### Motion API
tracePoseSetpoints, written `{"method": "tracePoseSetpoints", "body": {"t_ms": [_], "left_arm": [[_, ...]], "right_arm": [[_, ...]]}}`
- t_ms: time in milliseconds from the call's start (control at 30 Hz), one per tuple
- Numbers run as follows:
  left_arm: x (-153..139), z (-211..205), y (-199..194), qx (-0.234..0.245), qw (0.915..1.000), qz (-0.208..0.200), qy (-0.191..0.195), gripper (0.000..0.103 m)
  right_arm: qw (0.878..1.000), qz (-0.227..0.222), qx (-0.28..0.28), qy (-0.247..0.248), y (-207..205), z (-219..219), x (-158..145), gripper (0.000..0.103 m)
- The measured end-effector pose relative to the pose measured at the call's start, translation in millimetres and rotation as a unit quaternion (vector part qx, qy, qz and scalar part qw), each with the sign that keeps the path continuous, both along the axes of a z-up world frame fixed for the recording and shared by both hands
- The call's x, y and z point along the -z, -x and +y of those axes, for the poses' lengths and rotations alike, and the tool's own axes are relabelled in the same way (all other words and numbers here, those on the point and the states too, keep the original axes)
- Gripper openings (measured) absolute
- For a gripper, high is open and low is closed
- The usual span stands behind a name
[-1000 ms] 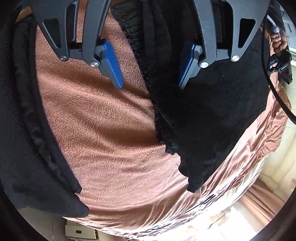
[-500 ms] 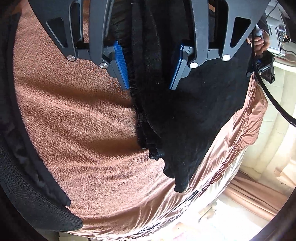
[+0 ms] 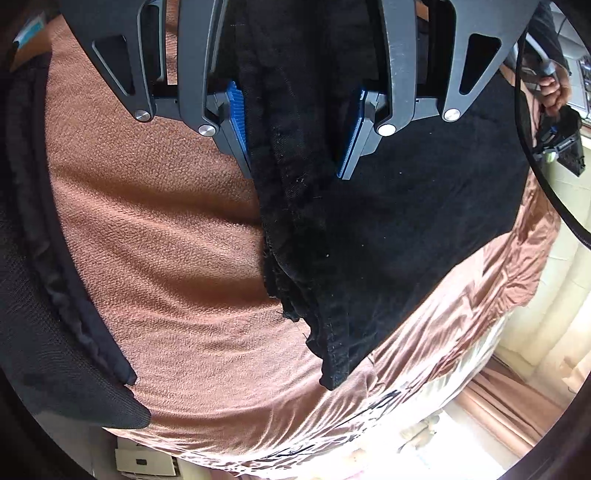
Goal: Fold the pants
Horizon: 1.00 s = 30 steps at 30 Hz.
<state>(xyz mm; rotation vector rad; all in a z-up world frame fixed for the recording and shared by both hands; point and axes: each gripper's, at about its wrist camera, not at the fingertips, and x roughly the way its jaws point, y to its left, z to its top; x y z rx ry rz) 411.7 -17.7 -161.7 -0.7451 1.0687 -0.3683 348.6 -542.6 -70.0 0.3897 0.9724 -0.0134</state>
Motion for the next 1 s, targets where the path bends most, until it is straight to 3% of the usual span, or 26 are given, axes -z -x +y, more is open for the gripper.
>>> {"method": "tracePoseSetpoints", "body": {"t_ms": [133,233,467,567,600,667,700,833,933,967,1000], "left_arm": [[15,2,2,0.012,0.9995,0.019,0.021,0.004],[28,-6,1,0.02,0.9991,0.036,0.014,0.004],[35,-7,-6,0.02,0.9984,0.05,0.017,0.01],[29,-6,-8,0.018,0.9985,0.05,-0.009,0.012],[26,-5,-6,0.016,0.9987,0.046,-0.016,0.018],[23,-3,-5,0.009,0.9988,0.04,-0.026,0.057],[23,-3,-4,0.007,0.9989,0.037,-0.028,0.061],[37,-9,-9,0.015,0.9982,0.053,-0.026,0.059],[47,-16,-13,0.023,0.9977,0.063,-0.014,0.042],[50,-19,-13,0.03,0.9972,0.068,0.005,0.033],[53,-22,-11,0.034,0.9959,0.078,0.029,0.031]], "right_arm": [[1.0,0.01,0.0,0.028,-7,9,0,0.042],[0.999,0.01,0.001,0.033,-9,8,2,0.042],[0.999,0.006,0.005,0.038,2,2,-2,0.025],[0.999,0.006,0.006,0.042,3,2,0,0.024],[0.999,0.005,0.007,0.045,3,2,0,0.024],[0.999,0.004,0.005,0.045,4,3,3,0.024],[0.999,0.003,0.004,0.043,2,1,5,0.024],[1.0,-0.004,0.003,0.012,4,-9,11,0.024],[1.0,-0.008,0.001,-0.005,6,-15,14,0.024],[1.0,-0.009,0.0,-0.01,6,-17,14,0.025],[1.0,-0.009,-0.001,-0.015,6,-19,15,0.025]]}}
